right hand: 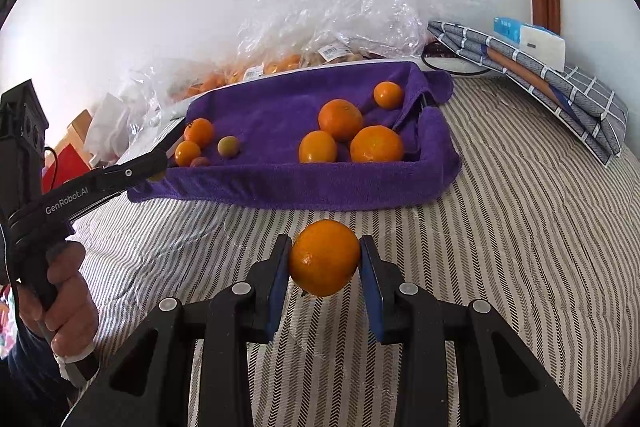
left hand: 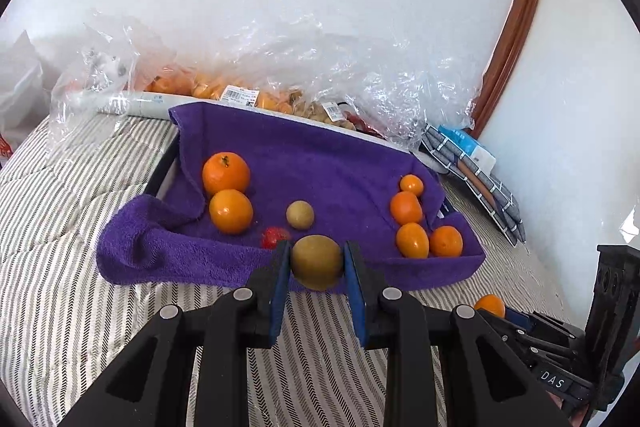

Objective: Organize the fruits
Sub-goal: 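Carry the orange and yellow-green fruit over onto the purple towel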

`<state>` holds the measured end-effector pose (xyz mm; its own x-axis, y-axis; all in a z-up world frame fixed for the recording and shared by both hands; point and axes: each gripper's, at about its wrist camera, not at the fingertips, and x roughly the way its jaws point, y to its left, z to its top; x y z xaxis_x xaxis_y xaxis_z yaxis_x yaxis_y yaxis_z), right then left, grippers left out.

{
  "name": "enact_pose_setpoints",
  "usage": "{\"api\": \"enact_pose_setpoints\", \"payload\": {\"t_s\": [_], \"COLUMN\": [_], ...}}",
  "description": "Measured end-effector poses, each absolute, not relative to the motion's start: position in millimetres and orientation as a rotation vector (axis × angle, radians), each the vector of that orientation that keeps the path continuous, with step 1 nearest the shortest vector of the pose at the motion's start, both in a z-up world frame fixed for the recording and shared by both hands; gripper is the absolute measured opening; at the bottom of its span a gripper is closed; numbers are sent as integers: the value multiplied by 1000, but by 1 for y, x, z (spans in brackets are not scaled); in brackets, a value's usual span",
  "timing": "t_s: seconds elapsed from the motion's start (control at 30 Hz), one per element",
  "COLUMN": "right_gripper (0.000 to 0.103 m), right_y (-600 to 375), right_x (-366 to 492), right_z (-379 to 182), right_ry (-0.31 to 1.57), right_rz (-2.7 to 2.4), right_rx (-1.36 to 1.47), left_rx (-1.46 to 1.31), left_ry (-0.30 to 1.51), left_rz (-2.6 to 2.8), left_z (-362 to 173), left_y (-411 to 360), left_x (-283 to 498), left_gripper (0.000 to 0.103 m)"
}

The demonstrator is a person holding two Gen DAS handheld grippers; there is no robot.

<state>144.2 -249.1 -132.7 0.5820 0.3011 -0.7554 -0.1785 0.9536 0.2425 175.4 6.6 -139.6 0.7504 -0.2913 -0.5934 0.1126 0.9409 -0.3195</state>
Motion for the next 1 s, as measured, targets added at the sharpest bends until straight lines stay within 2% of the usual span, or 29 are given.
{"api": "enact_pose_setpoints", "payload": {"t_s": [1.0], "right_gripper": [34], "right_y": [-242], "right_x": [169], "right_z": [-82], "right_ry": [836], "right_rz": [246], "right_rx": [147], "left_rx": [-357], "left_ry": [607], "left_rz": [-99], "left_z": [-125], "left_y": [42], "left_x": [171], "left_gripper": [26]}}
